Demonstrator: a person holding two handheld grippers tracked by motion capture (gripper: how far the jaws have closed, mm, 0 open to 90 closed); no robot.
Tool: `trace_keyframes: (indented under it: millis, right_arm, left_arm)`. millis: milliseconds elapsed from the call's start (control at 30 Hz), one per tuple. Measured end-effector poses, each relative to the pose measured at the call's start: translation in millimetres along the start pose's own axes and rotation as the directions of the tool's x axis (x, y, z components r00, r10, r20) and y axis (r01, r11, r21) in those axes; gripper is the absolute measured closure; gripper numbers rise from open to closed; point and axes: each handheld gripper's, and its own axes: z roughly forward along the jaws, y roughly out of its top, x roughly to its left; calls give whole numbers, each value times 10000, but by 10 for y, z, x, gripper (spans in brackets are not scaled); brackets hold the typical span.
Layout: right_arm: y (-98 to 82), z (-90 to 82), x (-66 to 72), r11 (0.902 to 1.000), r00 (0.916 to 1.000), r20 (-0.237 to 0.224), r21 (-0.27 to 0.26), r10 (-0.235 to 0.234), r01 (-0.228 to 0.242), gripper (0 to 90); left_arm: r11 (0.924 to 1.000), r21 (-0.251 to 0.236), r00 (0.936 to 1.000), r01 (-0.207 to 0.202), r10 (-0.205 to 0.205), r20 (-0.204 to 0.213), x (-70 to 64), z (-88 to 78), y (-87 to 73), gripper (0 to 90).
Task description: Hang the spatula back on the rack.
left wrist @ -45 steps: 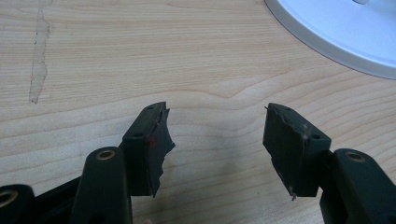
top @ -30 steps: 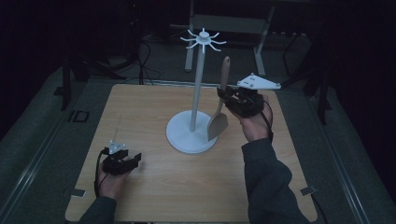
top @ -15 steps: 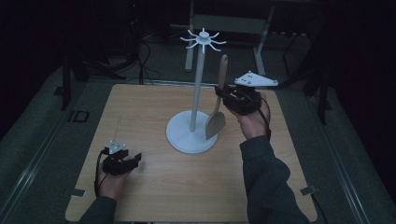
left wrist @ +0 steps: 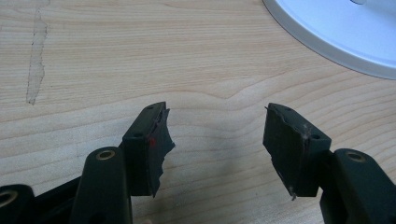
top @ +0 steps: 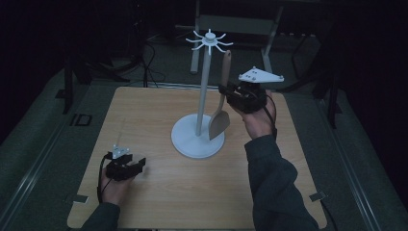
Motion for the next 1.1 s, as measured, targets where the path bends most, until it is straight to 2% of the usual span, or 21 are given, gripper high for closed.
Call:
trace_keyframes:
  millis: [433,1100]
  right_arm:
    - [28,73,-47,9992,9993,-206,245,315,-310,752]
    - [114,242,-8,9986,9996,-180,491,226,-217,751]
  left_arm:
    - [10000,-9,10000,10,-10,-6,4,-1,1,409]
    - [10000,-18,10000,4,-4,9,2,-2,2,409]
